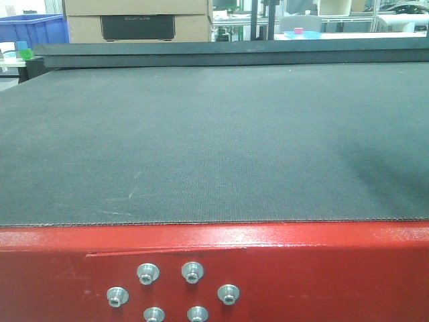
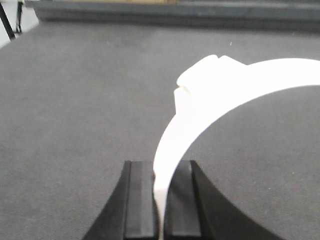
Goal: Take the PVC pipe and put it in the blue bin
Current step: 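Hold both pipe pieces raised above the bench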
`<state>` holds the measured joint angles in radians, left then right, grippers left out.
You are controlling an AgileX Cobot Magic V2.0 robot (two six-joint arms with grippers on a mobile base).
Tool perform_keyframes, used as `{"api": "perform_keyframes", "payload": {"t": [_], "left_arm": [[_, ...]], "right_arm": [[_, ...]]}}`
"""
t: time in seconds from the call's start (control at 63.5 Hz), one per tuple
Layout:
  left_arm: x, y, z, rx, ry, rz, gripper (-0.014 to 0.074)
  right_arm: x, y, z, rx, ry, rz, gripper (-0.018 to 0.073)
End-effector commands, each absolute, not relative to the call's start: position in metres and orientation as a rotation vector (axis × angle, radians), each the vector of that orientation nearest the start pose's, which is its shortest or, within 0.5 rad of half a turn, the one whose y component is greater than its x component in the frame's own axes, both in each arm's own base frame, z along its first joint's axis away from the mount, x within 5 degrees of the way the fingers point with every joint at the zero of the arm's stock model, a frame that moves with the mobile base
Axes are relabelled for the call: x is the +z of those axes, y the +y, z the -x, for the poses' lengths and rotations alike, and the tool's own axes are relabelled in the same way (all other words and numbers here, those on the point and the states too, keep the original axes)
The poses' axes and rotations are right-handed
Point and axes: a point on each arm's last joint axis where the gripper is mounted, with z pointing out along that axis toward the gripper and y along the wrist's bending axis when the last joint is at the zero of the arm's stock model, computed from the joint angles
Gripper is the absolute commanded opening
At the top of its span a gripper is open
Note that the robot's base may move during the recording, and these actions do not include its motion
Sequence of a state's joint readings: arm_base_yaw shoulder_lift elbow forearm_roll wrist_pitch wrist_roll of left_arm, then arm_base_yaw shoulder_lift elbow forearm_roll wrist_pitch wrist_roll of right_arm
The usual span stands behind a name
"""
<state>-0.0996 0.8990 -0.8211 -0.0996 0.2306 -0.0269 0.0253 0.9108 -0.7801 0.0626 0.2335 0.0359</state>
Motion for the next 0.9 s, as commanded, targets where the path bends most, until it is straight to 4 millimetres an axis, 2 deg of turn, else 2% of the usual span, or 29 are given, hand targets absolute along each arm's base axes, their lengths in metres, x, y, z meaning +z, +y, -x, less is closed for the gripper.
{"api": "perform_keyframes", "payload": {"t": [0.0,0.157,0.378,0.882], "left_arm": [[0.377,-0.019,-0.169,-0.200,1.690,0.020,-0.0111],[0.388,-0.016,-0.142,-0.205,1.597,0.018,-0.0111],[0.399,-0.014,-0.125,-0.209,1.504,0.018,-0.0111],[0.400,-0.014,-0.124,-0.209,1.497,0.018,-0.0111]], "right_arm": [[0.367,0.005,-0.173,0.093,1.734,-0.048,-0.0167],[0.384,0.005,-0.144,0.096,1.622,-0.044,-0.0167],[0.399,0.004,-0.114,0.099,1.501,-0.040,-0.0167],[0.402,0.004,-0.106,0.100,1.471,-0.039,-0.0167]]}}
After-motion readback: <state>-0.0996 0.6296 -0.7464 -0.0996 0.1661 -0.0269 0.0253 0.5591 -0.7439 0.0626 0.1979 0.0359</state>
